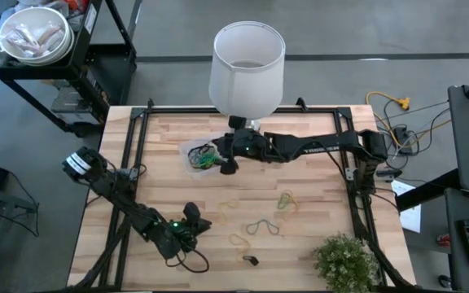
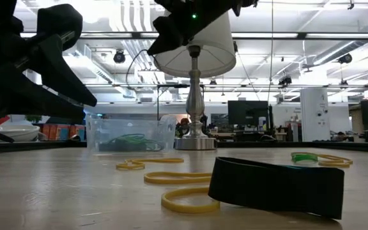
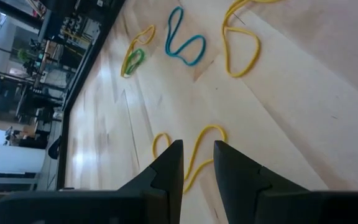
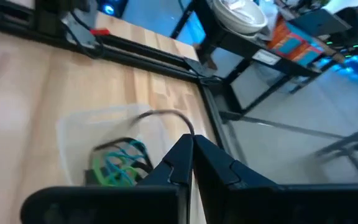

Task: Pick and place rubber bands into bin
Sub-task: Put the purple rubber band into the transparent bin, then put the yellow rubber band into the transparent bin

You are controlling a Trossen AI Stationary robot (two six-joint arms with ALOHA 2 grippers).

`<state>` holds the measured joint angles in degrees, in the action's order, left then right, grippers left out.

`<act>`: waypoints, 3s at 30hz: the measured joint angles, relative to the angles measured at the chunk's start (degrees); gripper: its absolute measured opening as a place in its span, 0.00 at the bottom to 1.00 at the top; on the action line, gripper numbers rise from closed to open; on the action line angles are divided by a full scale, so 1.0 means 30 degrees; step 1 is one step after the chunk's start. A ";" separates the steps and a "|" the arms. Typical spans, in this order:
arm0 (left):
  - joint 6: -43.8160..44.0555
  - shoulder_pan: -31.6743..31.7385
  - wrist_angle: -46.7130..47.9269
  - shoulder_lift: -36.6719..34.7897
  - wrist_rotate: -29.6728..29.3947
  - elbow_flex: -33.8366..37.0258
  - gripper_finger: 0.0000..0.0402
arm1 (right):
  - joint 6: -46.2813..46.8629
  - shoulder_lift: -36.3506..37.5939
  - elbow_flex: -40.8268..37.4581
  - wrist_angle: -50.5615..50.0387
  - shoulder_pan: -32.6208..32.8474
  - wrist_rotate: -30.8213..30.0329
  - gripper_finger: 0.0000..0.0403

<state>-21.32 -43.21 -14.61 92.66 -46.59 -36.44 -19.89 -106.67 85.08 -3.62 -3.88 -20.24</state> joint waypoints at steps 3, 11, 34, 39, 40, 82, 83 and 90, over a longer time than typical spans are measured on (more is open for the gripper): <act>0.0012 0.0031 0.0000 0.0002 0.0007 0.0019 0.18 | 0.0244 0.0007 -0.0142 0.0054 -0.0227 0.0469 0.02; 0.0034 0.0045 -0.0007 0.0002 0.0015 0.0019 0.18 | 0.0252 0.0007 -0.0345 0.0057 -0.0321 0.0486 0.02; 0.0443 0.0041 -0.0124 0.0002 0.0044 0.0036 0.18 | 0.2425 -0.3068 -0.0200 0.3286 -0.0312 -0.4345 0.02; 0.0479 0.0045 -0.0124 0.0002 0.0036 0.0040 0.18 | 0.3156 -0.3340 -0.0284 0.3286 -0.0267 -0.4333 0.02; 0.0479 0.0045 -0.0124 0.0002 0.0036 0.0040 0.18 | 0.3150 -0.3517 -0.0284 0.3348 -0.0241 -0.4337 0.02; 0.0996 0.0234 -0.0102 0.0002 0.1074 0.0070 0.18 | 0.0077 -0.5465 0.0102 0.3015 0.0818 -0.3142 0.32; 0.1002 0.0341 -0.0102 0.0004 0.1513 0.0070 0.18 | -0.0215 -0.5317 0.0102 0.2743 0.1023 -0.3142 0.32; 0.1011 0.1638 -0.0074 0.0009 0.3962 0.0053 0.18 | -0.0452 -0.3489 0.0102 -0.1343 0.2499 -0.3230 0.29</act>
<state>-18.28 -38.29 -14.83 92.68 -34.70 -36.28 -21.24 -117.14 85.38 -7.65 3.62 -29.93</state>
